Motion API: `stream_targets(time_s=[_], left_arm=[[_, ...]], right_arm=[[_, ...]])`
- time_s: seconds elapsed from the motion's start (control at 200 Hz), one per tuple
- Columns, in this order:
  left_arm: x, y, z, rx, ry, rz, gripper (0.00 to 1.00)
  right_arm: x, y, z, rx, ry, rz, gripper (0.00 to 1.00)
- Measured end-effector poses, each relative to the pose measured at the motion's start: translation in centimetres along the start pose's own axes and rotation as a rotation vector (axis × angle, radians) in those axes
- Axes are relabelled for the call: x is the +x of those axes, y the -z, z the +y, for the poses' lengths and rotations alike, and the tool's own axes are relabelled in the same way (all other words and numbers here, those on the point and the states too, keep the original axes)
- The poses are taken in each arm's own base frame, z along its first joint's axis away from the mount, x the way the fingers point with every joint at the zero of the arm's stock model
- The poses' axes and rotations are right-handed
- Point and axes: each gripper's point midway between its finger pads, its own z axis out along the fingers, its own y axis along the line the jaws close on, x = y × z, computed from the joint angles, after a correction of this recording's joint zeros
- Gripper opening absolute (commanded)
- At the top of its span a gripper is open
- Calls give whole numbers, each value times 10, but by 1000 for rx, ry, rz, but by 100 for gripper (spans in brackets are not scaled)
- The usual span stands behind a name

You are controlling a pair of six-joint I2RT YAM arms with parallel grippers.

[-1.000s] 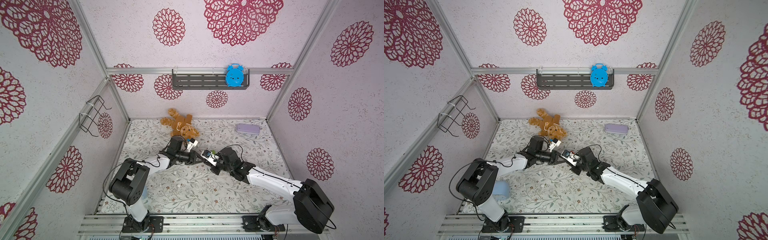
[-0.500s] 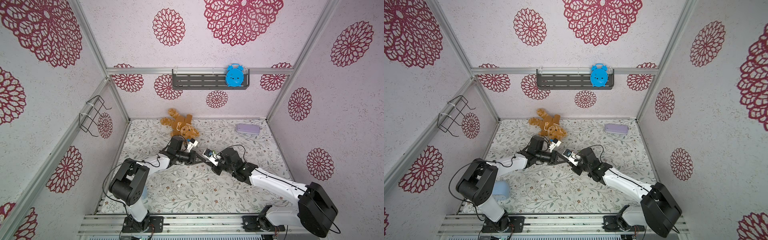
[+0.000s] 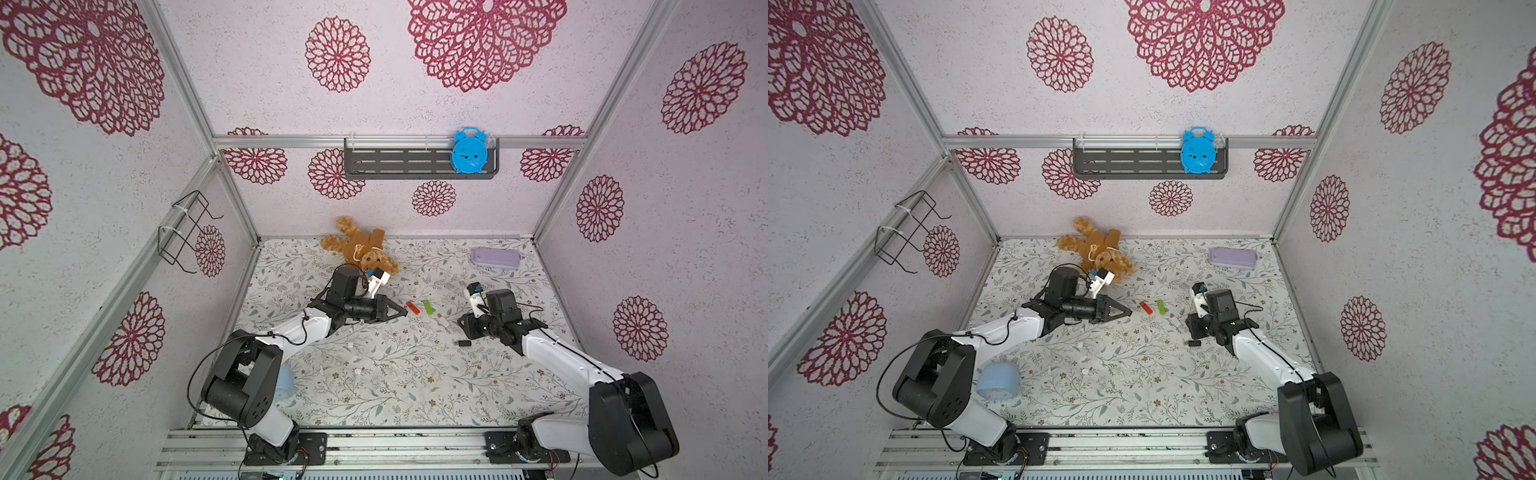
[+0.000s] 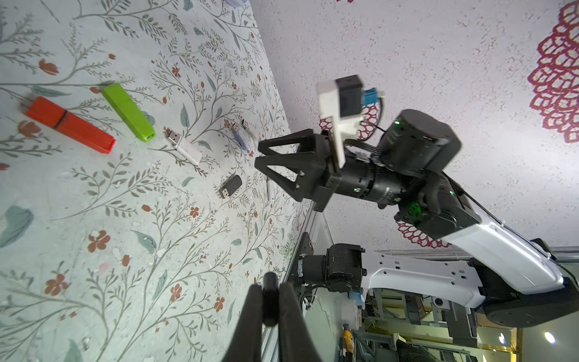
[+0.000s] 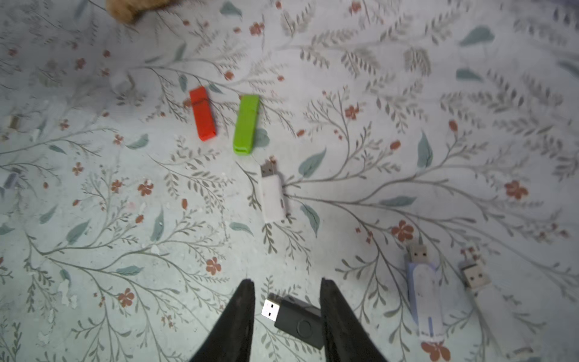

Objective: Close the usb drive cover
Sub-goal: Pick up the USB drive from the center of the board.

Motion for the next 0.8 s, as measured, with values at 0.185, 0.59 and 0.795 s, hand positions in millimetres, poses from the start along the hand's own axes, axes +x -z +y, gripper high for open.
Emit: stream_targets(time_s=[0.185,0.59,0.795], left_arm=[[-6,8,-11,0,-33,-33,8],[-5,9,-11,-10,-25,-33,8],[-2,9,-9,-18,-22,-23,8]], right_arm=[[20,-9,-3,-5,-42,119,48],[36,-31,1,-50,-50,266,51],[48,-34,3,-66,-61,320,51]])
